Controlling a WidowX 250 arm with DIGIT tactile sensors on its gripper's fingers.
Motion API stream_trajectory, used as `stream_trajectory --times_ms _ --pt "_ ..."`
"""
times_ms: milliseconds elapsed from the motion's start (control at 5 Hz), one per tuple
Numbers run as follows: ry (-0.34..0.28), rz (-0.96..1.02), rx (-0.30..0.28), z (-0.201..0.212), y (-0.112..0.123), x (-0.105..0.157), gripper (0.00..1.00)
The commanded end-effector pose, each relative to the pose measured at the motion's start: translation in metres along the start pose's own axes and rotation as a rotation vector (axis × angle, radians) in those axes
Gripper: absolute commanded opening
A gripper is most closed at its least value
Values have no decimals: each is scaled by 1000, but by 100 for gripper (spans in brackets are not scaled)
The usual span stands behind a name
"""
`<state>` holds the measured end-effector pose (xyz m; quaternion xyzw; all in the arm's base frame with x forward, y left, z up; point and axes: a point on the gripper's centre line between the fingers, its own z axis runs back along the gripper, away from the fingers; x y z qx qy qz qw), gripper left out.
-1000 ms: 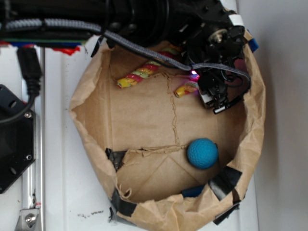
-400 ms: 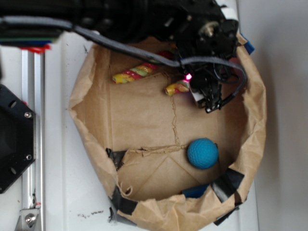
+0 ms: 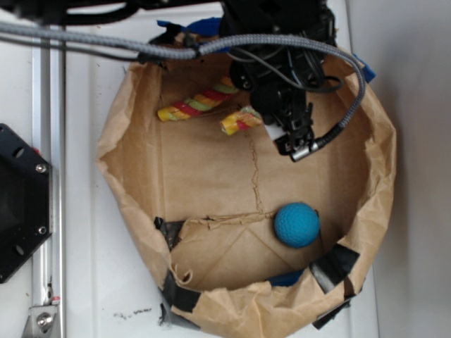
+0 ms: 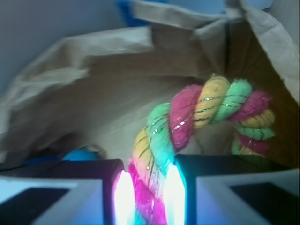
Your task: Grab the multicolored rope.
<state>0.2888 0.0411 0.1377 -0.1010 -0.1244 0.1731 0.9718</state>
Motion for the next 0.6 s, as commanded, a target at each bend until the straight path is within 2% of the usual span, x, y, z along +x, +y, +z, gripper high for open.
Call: stream_trajectory --times_ms 0,400 --pt "-20 -57 -61 44 -40 -6 0" --pt "-16 -69 -32 39 -46 -8 0"
